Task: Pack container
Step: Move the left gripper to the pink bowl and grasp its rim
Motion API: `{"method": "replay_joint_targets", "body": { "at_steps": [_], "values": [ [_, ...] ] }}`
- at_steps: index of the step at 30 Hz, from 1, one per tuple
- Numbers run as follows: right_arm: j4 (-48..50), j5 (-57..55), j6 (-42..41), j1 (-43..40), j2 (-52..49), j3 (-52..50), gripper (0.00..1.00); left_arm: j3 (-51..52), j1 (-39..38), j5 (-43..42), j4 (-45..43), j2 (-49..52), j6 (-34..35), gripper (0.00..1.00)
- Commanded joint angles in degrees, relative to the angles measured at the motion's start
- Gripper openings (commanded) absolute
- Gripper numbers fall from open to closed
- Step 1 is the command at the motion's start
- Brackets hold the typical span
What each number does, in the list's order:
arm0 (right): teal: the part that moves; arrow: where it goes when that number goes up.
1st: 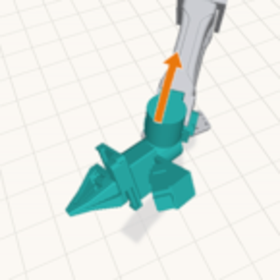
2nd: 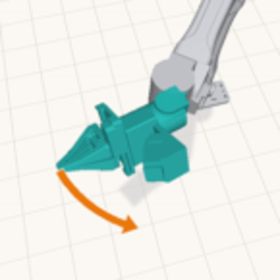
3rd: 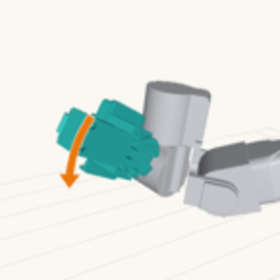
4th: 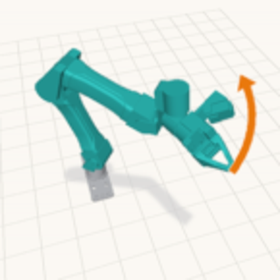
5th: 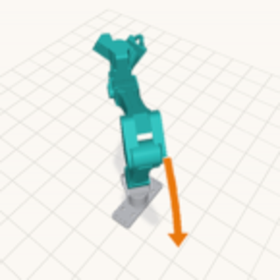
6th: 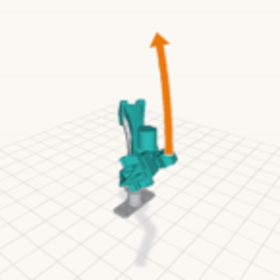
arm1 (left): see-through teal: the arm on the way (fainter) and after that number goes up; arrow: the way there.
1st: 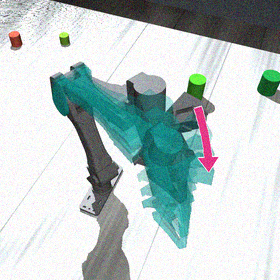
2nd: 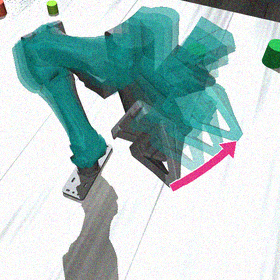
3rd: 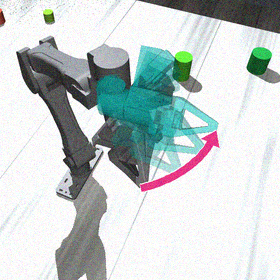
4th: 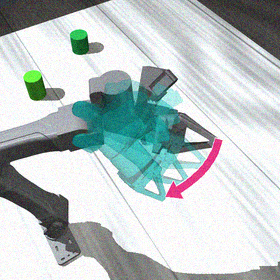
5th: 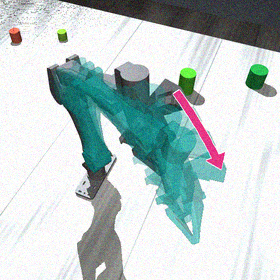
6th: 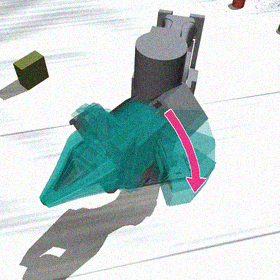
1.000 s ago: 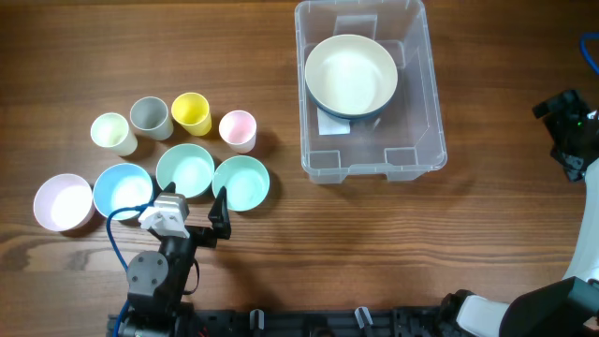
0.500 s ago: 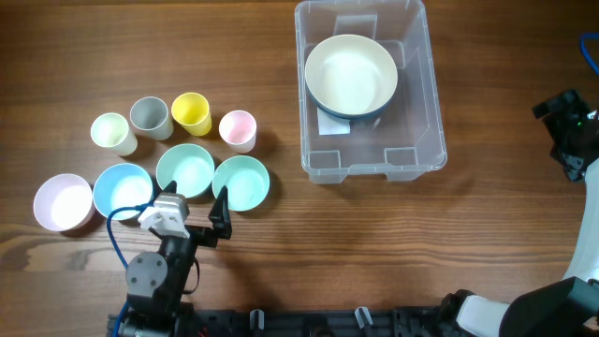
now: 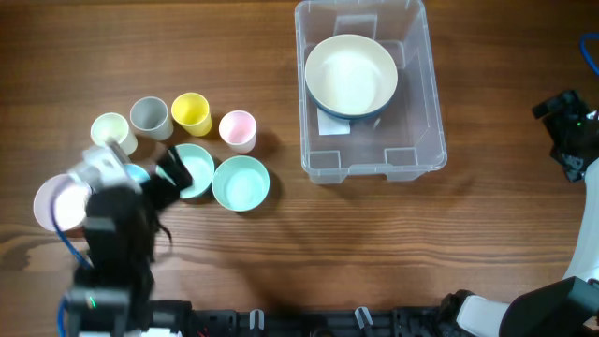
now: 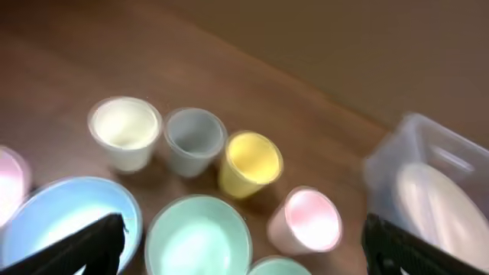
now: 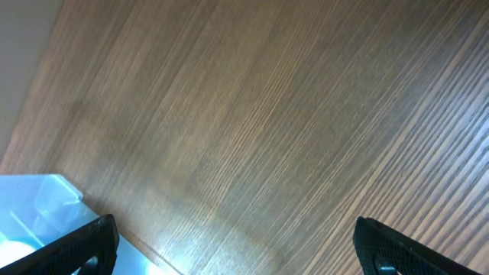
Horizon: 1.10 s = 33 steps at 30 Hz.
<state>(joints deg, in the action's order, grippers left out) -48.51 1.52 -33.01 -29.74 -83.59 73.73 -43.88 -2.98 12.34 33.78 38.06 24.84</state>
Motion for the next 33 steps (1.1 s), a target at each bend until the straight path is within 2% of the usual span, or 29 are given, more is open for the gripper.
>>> {"method": "replay_joint_targets", "body": {
  "at_steps": [1, 4, 5, 7, 8, 11, 14, 18, 20, 28, 33],
  "values": [
    [0.07, 0.28, -0.61, -0.13, -0.59, 0.44, 1.00, -14.51, 6.56, -11.17, 4.33, 13.55, 0.92, 1.00],
    [0.07, 0.28, -0.61, -0.13, -0.59, 0.44, 1.00, -16.26, 7.41, -10.82, 6.51, 18.34, 0.94, 1.00],
    [0.07, 0.28, -0.59, -0.13, -0.59, 0.44, 1.00, -16.26, 7.58, -6.51, 9.42, 19.17, 3.52, 1.00],
    [0.07, 0.28, -0.59, -0.13, -0.59, 0.44, 1.00, -16.24, 11.96, 3.58, 18.88, 21.07, 20.33, 1.00],
    [0.07, 0.28, -0.61, -0.13, -0.59, 0.46, 1.00, -16.24, 15.13, 3.63, 20.96, 21.88, 22.47, 1.00],
    [0.07, 0.28, -0.59, -0.13, -0.59, 0.44, 1.00, -16.24, 26.62, -0.81, 22.53, 24.39, 22.56, 1.00],
    [0.07, 0.28, -0.61, -0.13, -0.59, 0.44, 1.00, -16.24, 40.94, -8.66, 22.05, 29.22, 20.24, 1.00],
    [0.07, 0.28, -0.59, -0.13, -0.59, 0.46, 1.00, -16.24, 51.67, -13.38, 16.39, 38.27, 15.37, 0.99],
    [0.07, 0.28, -0.59, -0.13, -0.59, 0.44, 1.00, -16.24, 53.16, -13.40, 15.04, 41.42, 15.19, 1.00],
    [0.07, 0.28, -0.61, -0.13, -0.59, 0.44, 1.00, -16.24, 53.72, -14.86, 8.92, 54.75, 12.83, 0.83],
    [0.07, 0.28, -0.61, -0.13, -0.59, 0.44, 1.00, -16.24, 53.75, -12.74, 8.28, 58.80, 12.85, 0.68]
  ]
}}
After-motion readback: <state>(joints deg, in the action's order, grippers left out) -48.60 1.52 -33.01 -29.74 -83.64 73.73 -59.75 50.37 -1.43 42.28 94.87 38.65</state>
